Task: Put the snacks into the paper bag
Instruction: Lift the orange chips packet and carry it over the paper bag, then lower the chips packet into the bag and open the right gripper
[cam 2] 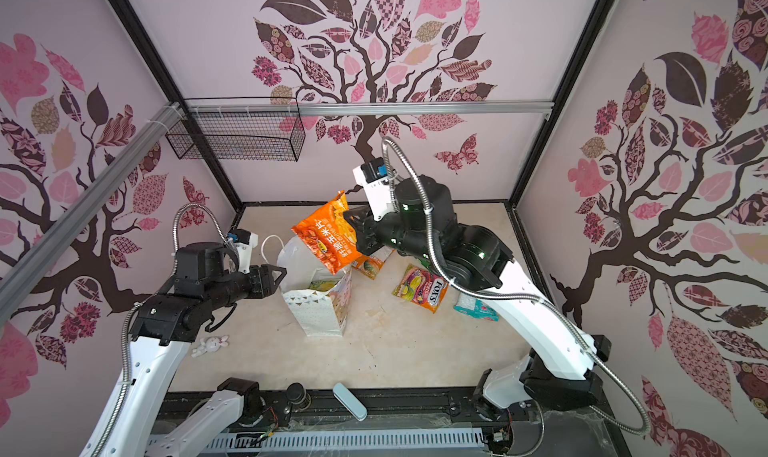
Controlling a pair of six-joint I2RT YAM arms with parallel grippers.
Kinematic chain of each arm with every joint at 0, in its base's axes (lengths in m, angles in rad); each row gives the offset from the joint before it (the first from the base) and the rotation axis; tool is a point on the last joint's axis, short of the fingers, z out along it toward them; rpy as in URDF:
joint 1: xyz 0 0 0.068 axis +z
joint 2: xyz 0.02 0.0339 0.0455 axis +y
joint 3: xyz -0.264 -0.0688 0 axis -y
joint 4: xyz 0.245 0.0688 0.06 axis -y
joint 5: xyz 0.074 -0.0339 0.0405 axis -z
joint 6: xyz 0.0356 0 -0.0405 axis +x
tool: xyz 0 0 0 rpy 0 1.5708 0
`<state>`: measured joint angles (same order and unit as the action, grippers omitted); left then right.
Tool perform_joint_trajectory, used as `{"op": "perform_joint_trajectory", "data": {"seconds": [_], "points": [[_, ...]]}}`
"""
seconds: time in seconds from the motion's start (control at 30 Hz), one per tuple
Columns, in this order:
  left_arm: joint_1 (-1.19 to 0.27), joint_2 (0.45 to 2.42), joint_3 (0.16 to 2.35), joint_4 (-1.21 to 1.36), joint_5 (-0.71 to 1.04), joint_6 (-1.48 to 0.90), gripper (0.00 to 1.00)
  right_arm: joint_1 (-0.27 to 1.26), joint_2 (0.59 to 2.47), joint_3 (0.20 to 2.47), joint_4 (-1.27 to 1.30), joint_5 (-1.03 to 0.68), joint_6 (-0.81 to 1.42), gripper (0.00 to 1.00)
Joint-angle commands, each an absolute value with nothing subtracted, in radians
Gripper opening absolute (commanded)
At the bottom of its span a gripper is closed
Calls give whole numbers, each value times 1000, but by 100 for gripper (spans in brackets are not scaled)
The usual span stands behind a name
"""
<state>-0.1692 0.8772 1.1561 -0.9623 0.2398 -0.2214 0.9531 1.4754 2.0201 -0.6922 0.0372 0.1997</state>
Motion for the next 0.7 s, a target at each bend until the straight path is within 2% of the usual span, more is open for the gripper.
{"op": "perform_joint_trajectory", "data": {"seconds": [0.0,0.23,0.67], "points": [[-170,876,1126,-941,230,-228,54,998,1569,2146,-745,152,131,0],[-170,862,1110,-939,218,-230,54,1049,1755,2360,-856,294,101,0],[-170,856,1082,-927,209,-232,56,1118,1921,2486,-888,536,-17,0]]}}
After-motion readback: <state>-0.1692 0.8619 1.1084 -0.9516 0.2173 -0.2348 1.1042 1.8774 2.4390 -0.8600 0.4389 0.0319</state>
